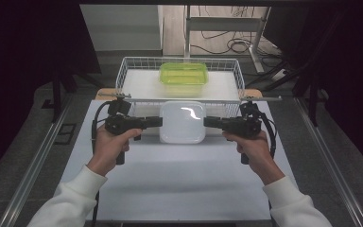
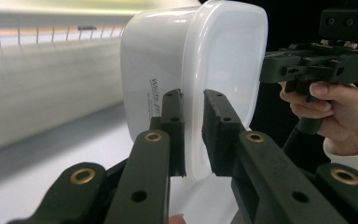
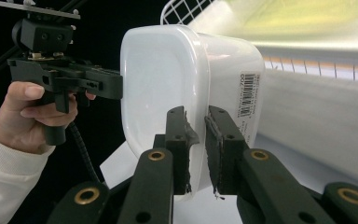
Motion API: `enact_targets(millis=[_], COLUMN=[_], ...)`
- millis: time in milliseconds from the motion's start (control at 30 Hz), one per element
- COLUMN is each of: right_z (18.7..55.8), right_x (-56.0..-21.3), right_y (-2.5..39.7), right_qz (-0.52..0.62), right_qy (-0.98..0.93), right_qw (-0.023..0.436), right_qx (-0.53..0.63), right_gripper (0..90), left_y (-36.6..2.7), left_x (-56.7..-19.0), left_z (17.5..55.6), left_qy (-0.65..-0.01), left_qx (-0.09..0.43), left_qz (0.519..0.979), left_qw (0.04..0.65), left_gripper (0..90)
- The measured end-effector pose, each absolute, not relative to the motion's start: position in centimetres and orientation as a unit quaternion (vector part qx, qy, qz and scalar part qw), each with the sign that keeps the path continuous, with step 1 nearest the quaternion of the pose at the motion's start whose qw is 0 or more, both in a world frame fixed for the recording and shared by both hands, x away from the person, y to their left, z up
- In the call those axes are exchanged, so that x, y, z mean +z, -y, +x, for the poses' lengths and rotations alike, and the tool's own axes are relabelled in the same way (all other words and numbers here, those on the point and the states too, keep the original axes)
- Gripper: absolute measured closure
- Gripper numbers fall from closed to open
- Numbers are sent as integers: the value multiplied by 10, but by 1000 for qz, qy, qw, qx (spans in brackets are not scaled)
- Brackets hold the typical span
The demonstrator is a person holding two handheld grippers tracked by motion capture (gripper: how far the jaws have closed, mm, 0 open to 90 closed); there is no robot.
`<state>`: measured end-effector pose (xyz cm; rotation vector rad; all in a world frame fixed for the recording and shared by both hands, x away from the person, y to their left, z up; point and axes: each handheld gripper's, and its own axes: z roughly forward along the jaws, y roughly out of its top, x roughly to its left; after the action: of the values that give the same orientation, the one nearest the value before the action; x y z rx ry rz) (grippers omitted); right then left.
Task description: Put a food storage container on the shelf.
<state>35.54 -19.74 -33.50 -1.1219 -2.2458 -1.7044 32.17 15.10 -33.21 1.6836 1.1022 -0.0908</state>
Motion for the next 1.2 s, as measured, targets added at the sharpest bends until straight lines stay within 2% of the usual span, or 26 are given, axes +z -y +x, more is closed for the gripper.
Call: enact_targets(millis=[1200], right_z=[451], right_x=[-263], right_y=[190], right_qz=[-356], right_qy=[726], right_qw=[35], right_qx=[-588], right_gripper=[784], left_y=[-161], left_x=[-258], left_z=[422], left_qy=[-444], left_qx=[-8], left_qz=[705], left_qw=[553], left_gripper=[795])
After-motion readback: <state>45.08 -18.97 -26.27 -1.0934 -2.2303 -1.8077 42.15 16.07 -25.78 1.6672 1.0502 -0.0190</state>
